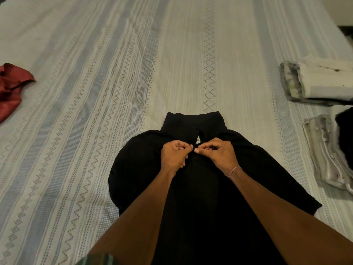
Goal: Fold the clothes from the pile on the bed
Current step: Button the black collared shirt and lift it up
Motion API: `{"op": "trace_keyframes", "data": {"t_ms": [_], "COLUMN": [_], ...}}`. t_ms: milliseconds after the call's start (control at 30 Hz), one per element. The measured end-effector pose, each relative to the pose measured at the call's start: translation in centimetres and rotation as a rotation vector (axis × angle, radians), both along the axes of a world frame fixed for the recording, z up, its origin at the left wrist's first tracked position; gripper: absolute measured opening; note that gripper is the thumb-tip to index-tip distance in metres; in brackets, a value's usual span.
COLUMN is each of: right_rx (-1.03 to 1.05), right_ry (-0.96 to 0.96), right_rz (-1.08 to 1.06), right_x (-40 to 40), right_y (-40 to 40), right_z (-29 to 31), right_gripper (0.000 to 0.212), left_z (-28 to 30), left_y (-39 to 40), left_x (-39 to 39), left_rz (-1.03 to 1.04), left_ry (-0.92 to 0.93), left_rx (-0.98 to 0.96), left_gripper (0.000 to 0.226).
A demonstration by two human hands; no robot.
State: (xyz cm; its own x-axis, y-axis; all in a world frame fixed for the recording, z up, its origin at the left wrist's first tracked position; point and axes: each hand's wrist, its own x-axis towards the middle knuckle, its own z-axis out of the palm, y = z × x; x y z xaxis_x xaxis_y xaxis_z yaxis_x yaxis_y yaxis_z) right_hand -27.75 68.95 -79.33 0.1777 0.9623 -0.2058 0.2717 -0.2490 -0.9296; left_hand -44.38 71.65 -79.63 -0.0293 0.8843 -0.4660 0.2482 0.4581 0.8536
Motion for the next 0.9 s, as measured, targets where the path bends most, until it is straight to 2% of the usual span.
{"op": "trace_keyframes", "data": {"t_ms": [133,367,600,900], "right_rx": [0.012,0.064,0.069,0.001], "right_ry": [-0.086,-0.245,-0.215,-0.237], "right_rz": [0.006,0.064,0.037,-0.005], "right_x": [-0.3,-1.0,-0.8,-1.2], "right_y": [0.0,-0.1,-0.1,0.3], "right_z": [-0.5,-0.7,-0.9,-0.7], "right_gripper": [0.036,0.036,0.018,0.013], "left_z": [-0.3,-0.4,-0.2,-0.1], "left_y": [0.0,0.0,0.0,0.1], "left_x": [0.0,-0.3,-0.2,-0.1], "left_rz": [-0.007,-0.012,-0.005,-0.003], "left_ry": [0.008,-0.032,-0.019,-0.028], "left_rx": [-0.001,0.012,0.023,0.006], "left_gripper": [0.010,0.020,0.022,0.022]}}
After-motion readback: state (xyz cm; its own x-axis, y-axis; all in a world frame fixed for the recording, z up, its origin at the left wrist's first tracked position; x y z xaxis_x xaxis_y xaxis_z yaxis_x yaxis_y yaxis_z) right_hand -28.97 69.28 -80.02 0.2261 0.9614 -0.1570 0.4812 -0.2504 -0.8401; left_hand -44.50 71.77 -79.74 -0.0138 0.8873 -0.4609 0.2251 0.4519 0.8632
